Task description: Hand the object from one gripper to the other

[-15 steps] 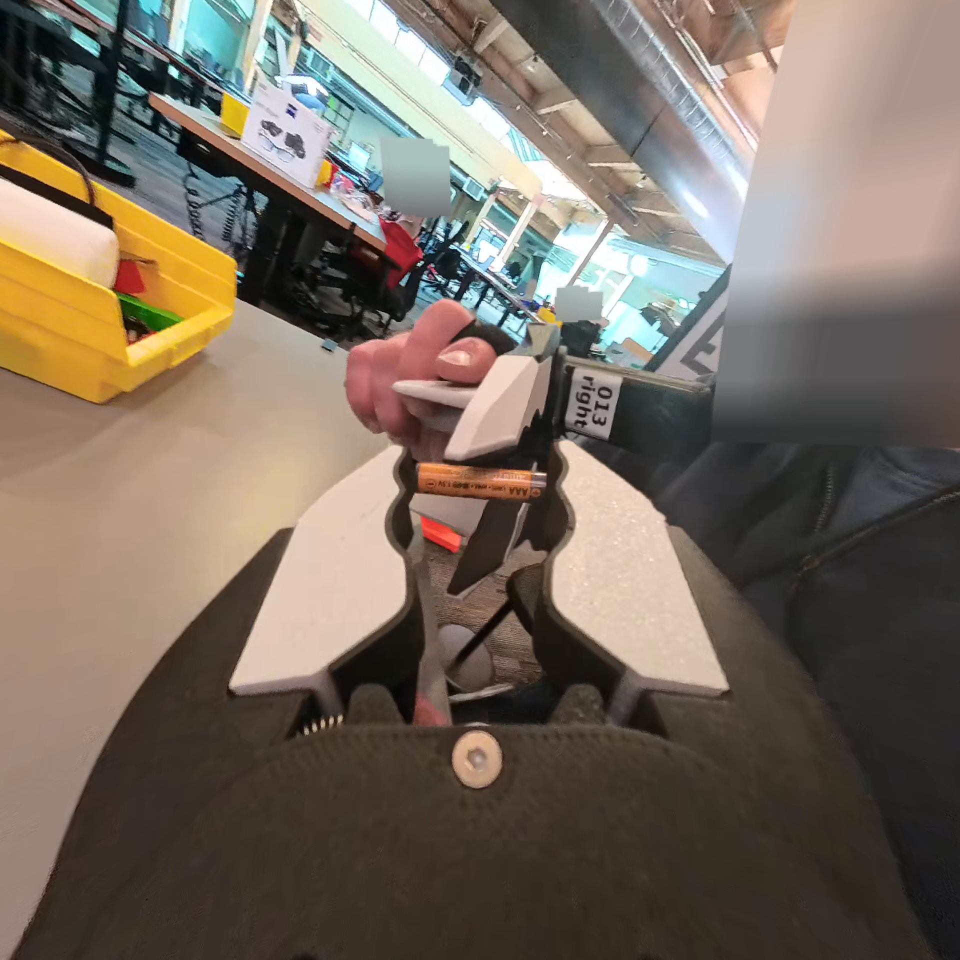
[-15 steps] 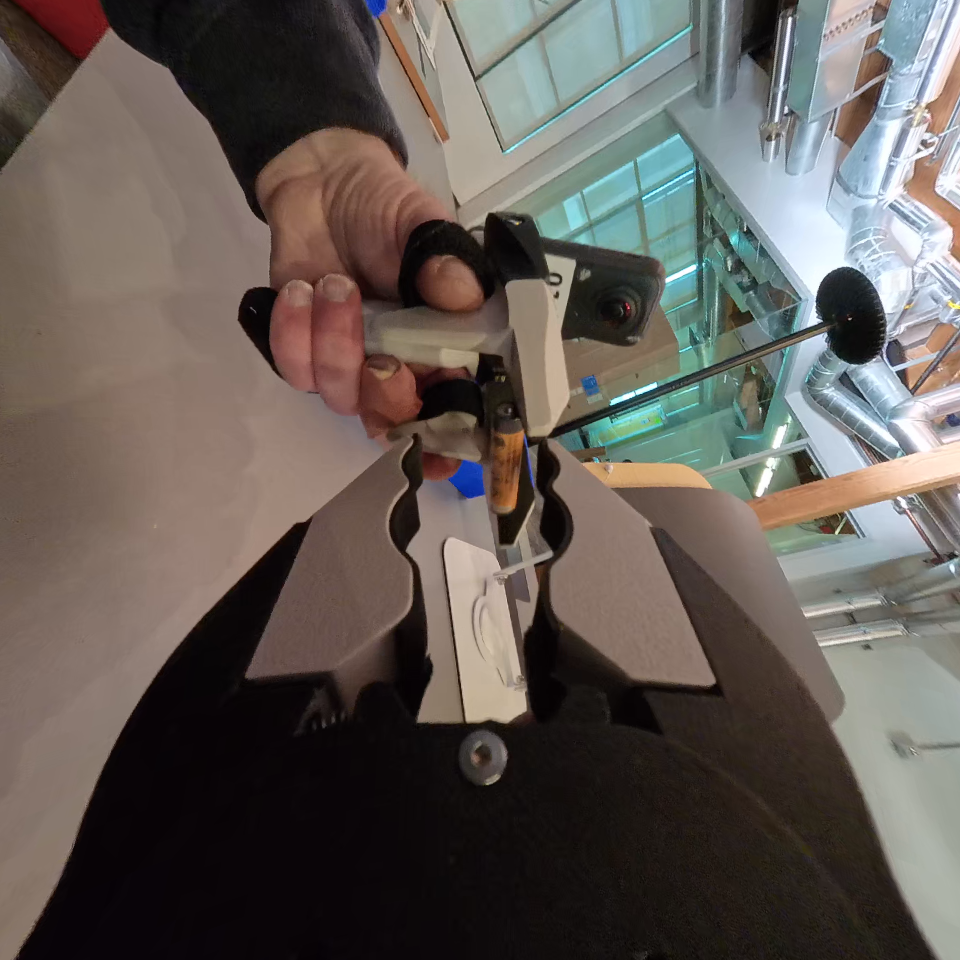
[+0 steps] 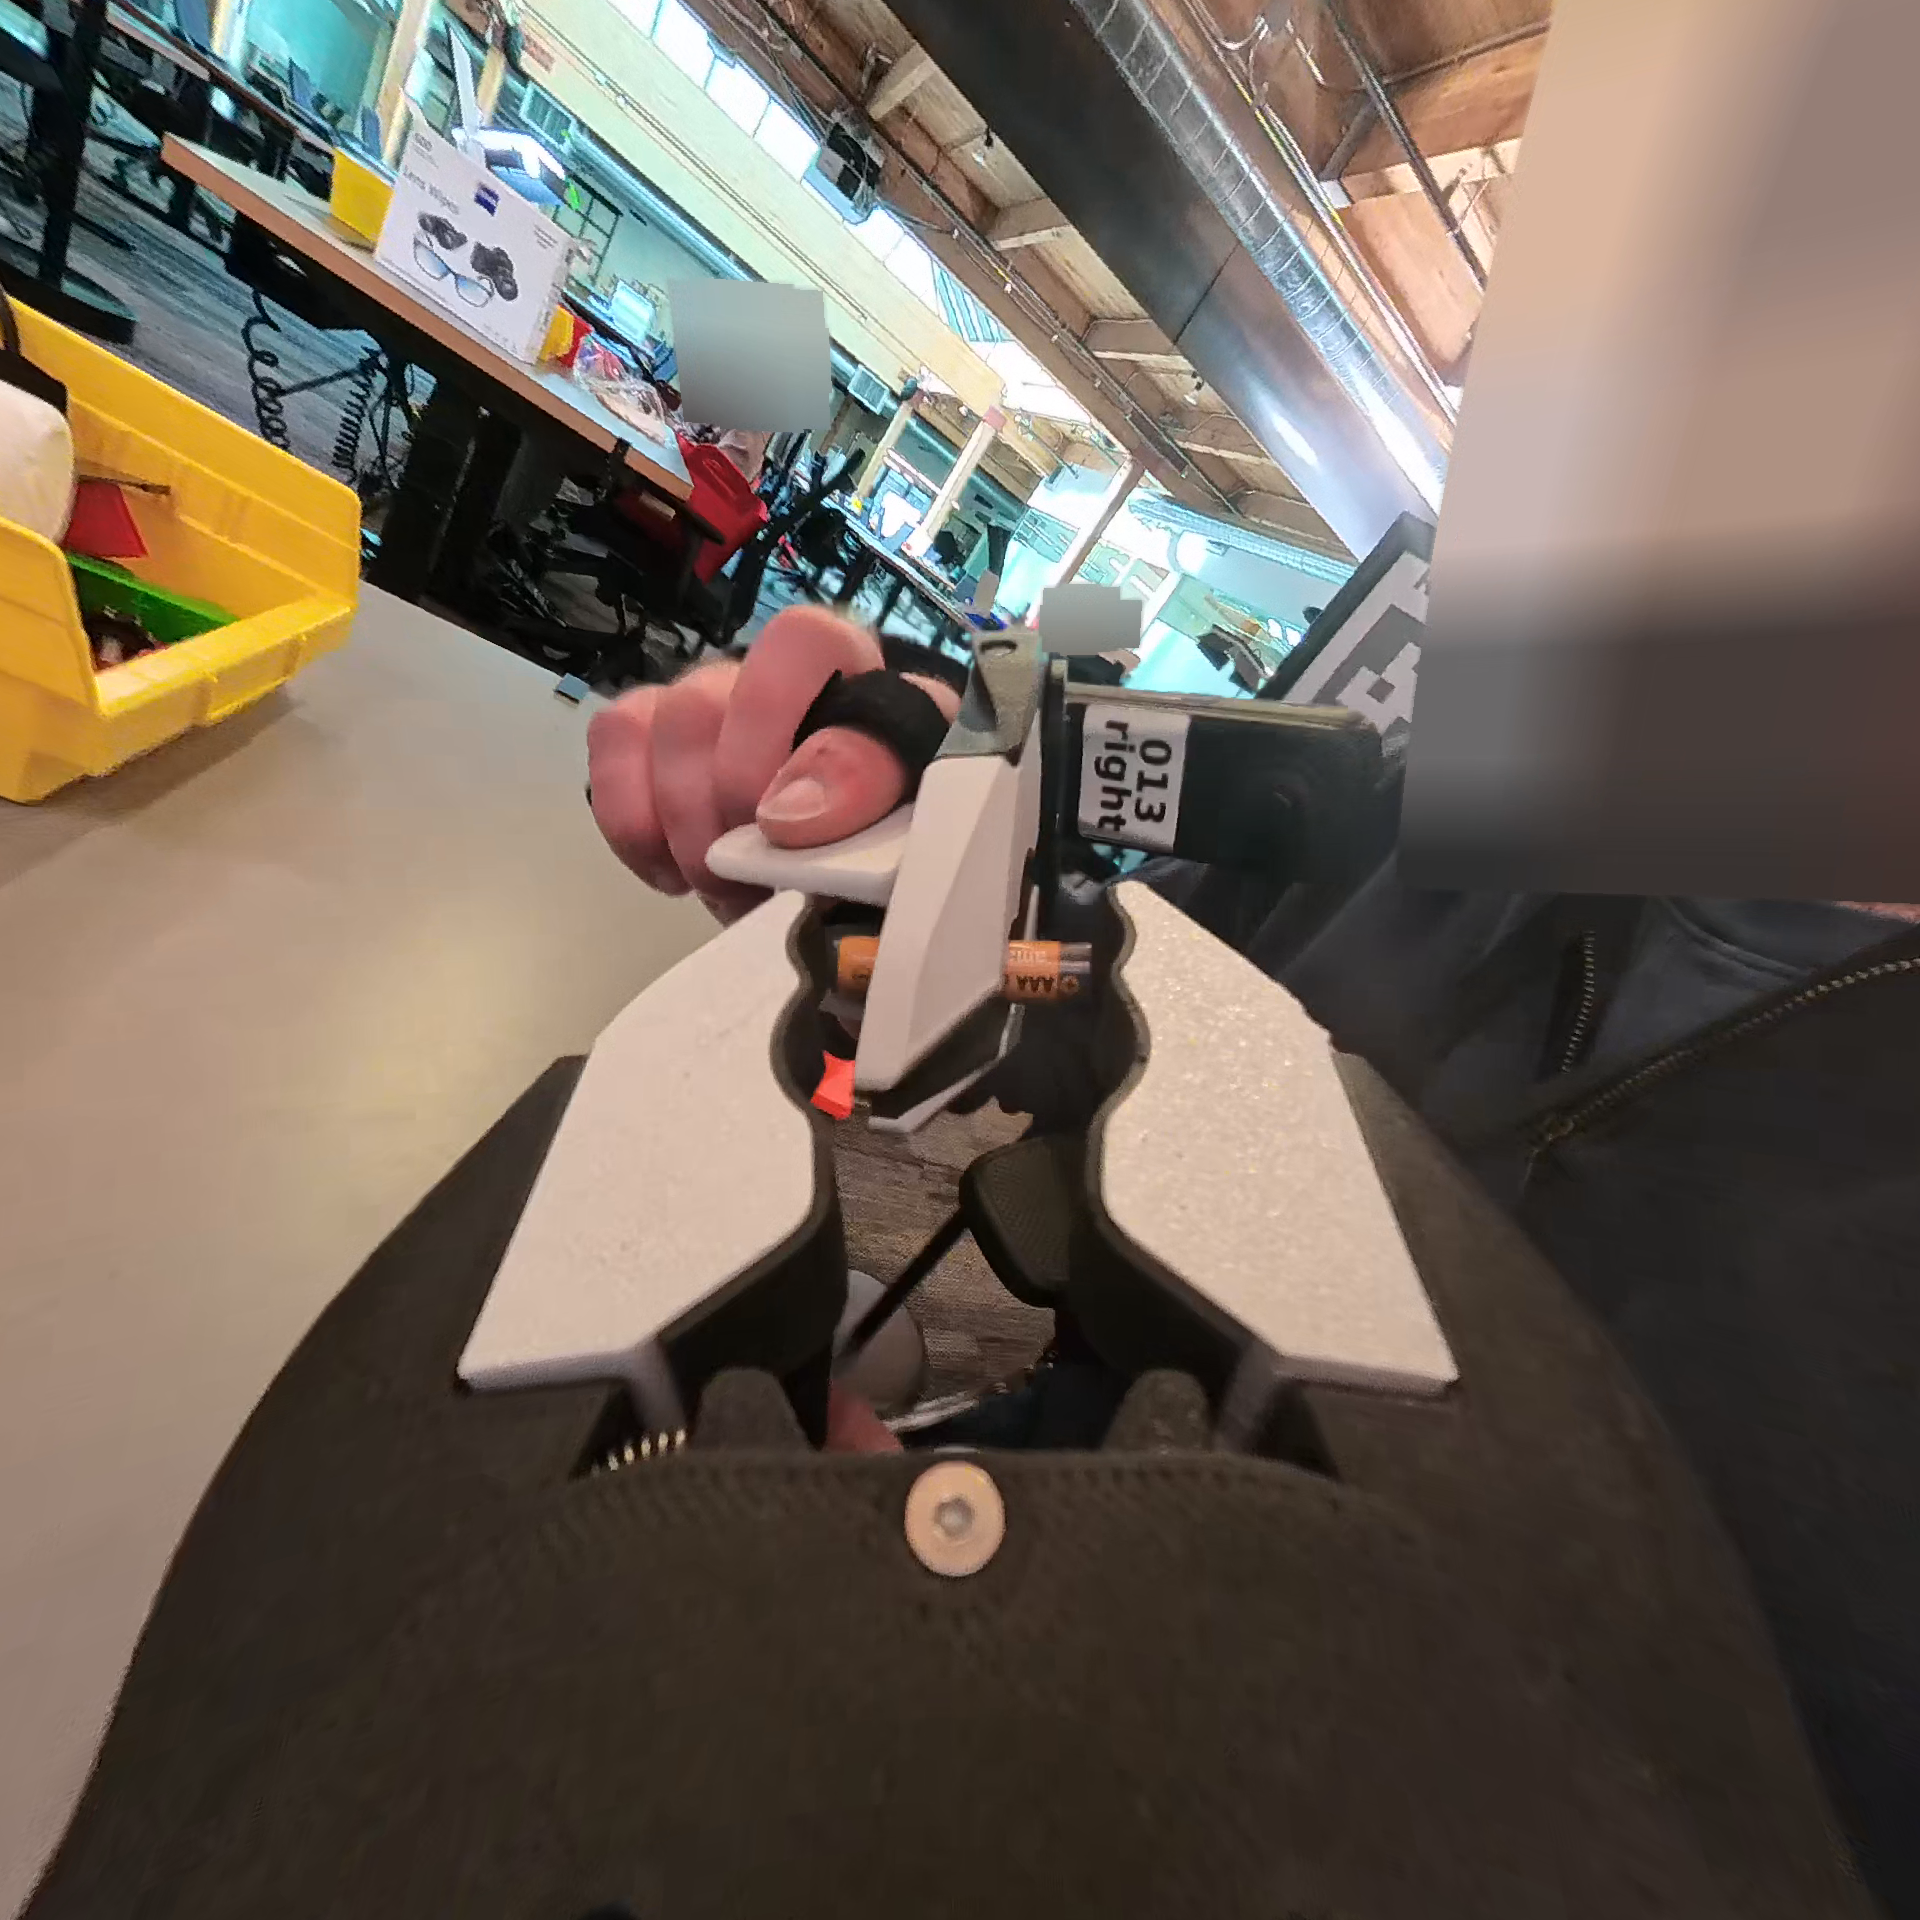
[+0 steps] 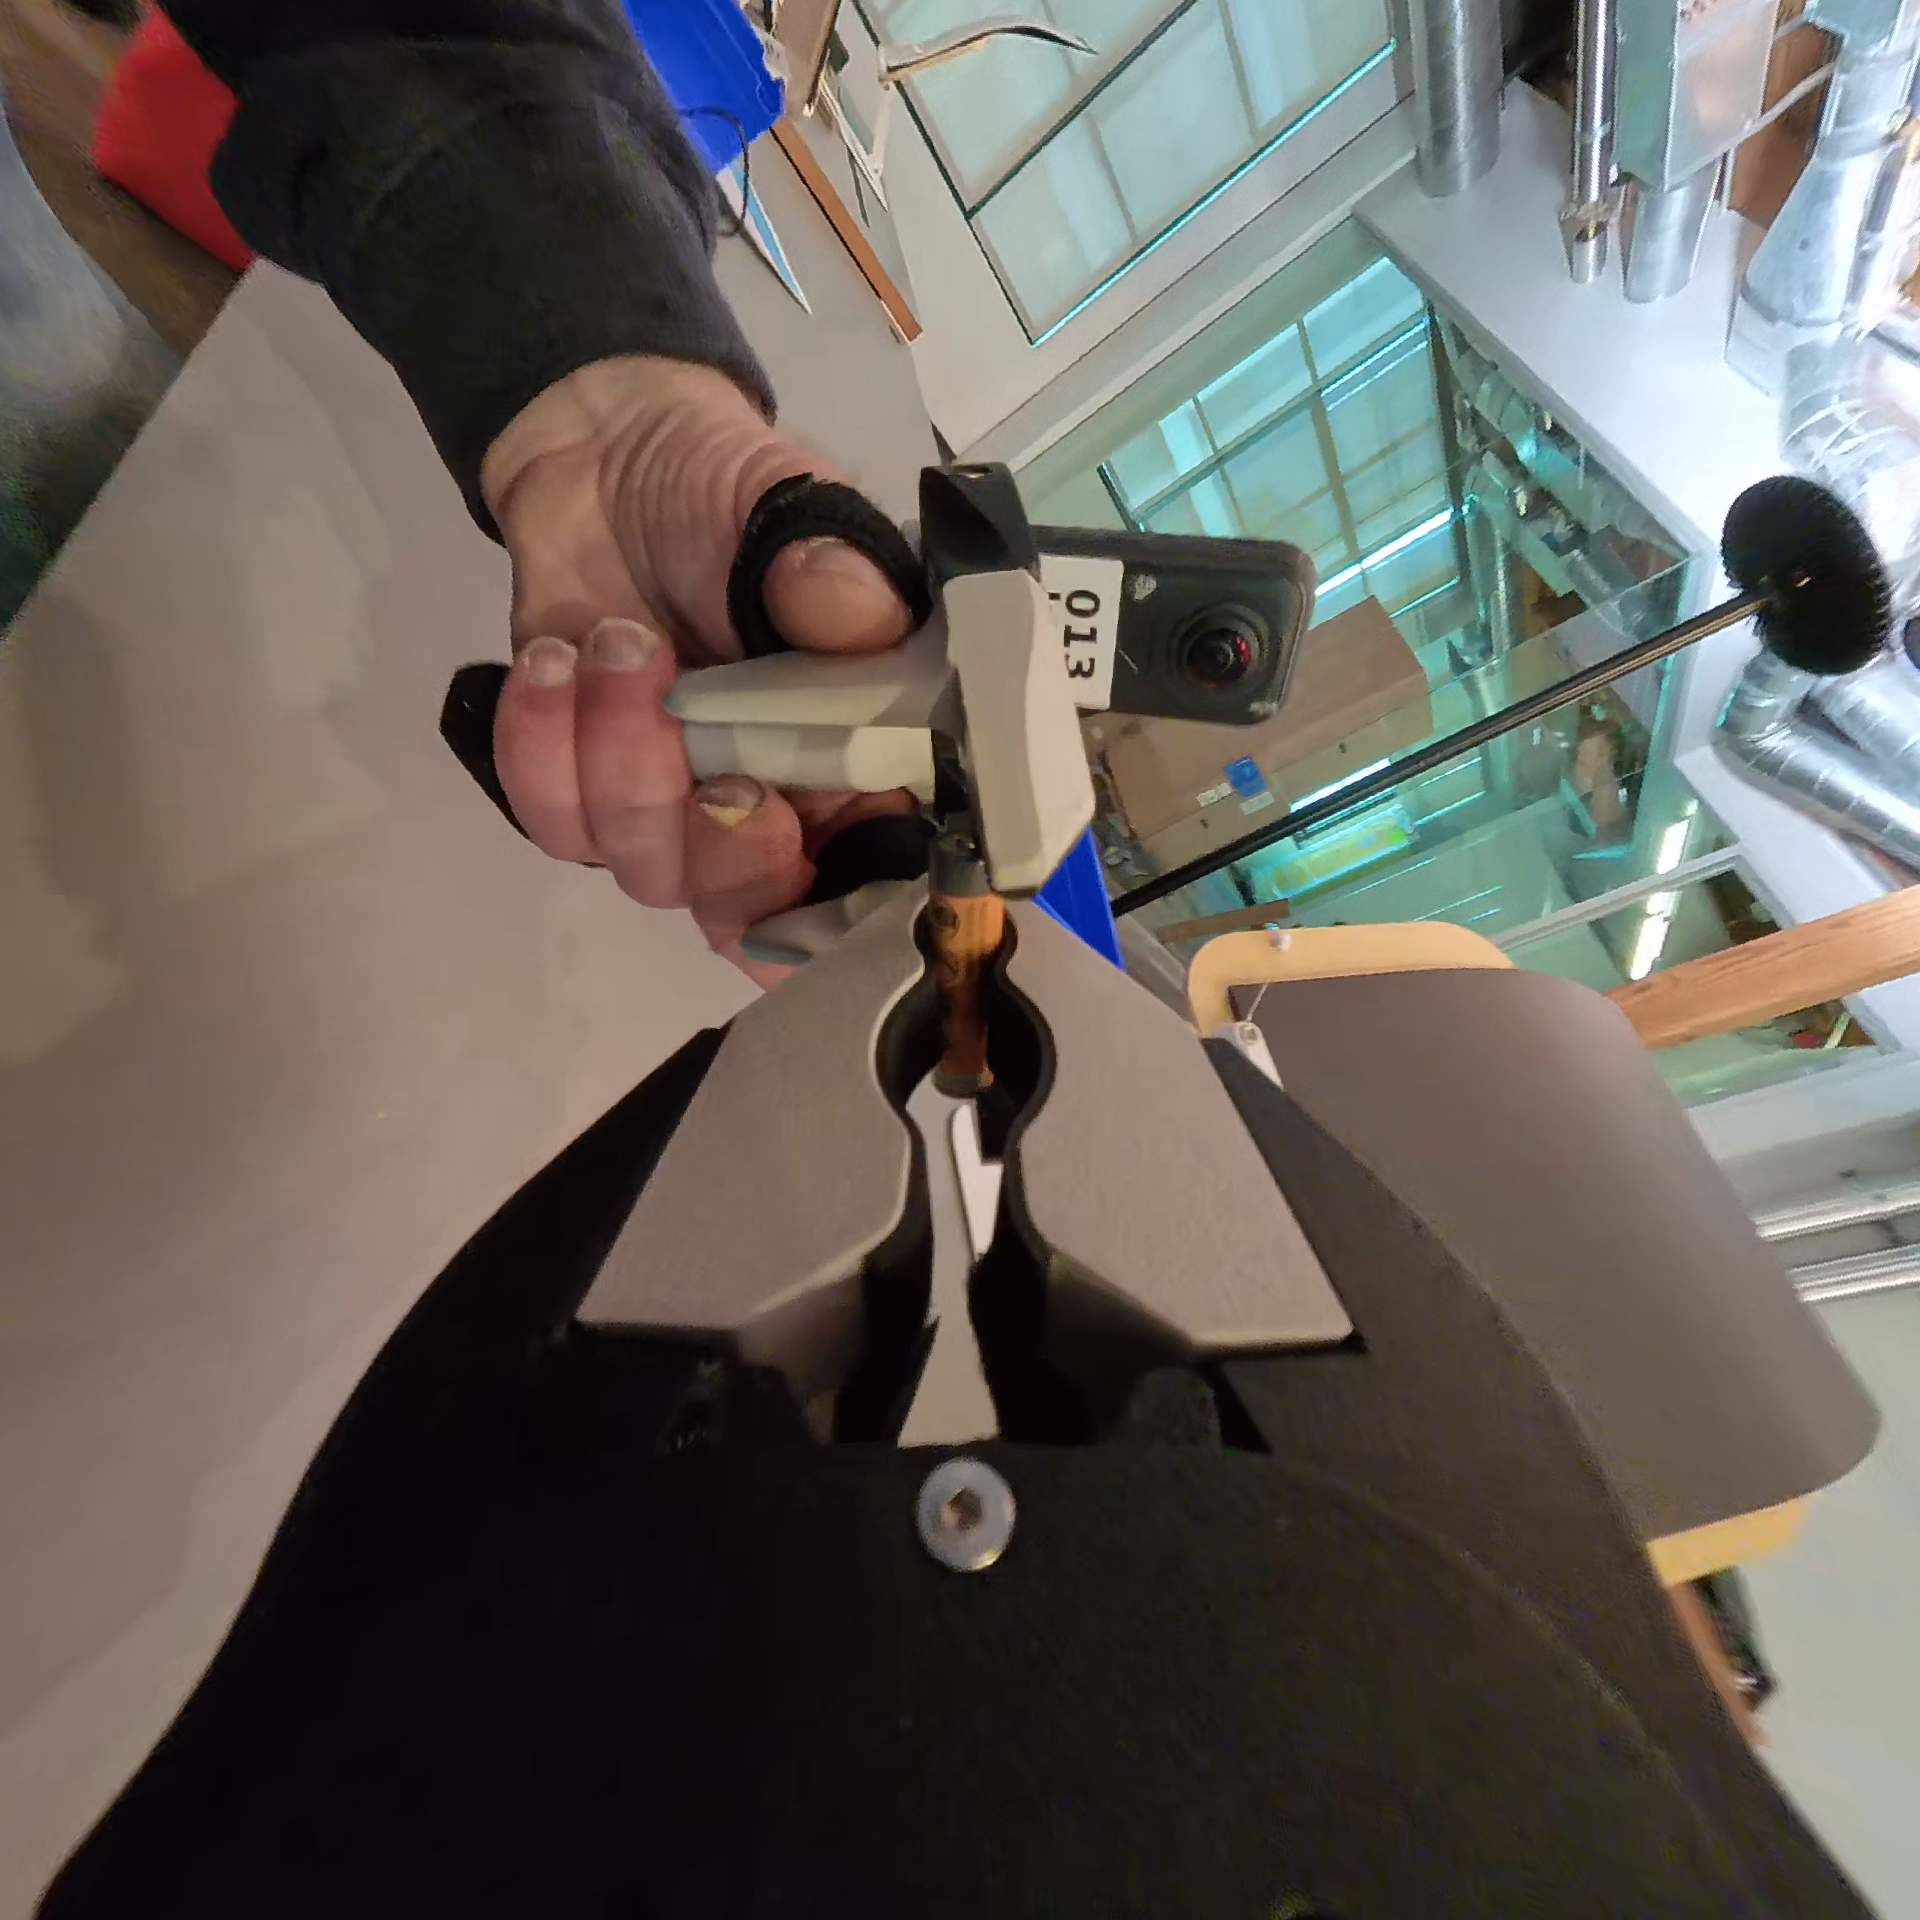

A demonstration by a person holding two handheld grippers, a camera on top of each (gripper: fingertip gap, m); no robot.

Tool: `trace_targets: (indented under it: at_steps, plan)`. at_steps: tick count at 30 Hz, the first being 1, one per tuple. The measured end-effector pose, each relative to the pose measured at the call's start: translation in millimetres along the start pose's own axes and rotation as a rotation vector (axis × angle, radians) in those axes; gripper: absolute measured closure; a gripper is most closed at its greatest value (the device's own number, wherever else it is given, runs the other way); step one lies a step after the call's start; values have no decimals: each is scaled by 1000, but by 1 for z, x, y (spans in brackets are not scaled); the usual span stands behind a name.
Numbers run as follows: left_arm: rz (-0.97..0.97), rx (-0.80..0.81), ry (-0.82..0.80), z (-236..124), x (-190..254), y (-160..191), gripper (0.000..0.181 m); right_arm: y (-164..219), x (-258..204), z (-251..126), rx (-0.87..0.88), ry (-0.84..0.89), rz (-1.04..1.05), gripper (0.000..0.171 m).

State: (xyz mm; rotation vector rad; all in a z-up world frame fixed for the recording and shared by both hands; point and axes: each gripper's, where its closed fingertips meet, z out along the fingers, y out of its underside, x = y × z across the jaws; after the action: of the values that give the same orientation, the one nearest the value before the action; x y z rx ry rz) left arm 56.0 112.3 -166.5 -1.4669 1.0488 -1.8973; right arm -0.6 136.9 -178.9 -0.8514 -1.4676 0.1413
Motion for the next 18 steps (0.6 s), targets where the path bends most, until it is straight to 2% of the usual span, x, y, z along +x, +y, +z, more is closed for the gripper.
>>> trace_targets:
  at_steps: [1,4,10,14,18]
  plan:
    - [21,8,-18,-2,-1,-3,130,-1,2,-1,14,-4,46,171]
    - [146,-5,-103,-9,-4,-9,116,-2,11,-8,84,-29,263,171]
    - [753,-201,-440,-13,-16,-8,108,5,16,-12,215,-250,873,171]
    - [1213,-394,-657,-14,-33,-6,107,7,6,-8,225,-380,1105,171]
    - [1435,-478,-729,-9,-39,-2,111,11,-1,-5,219,-456,1255,171]
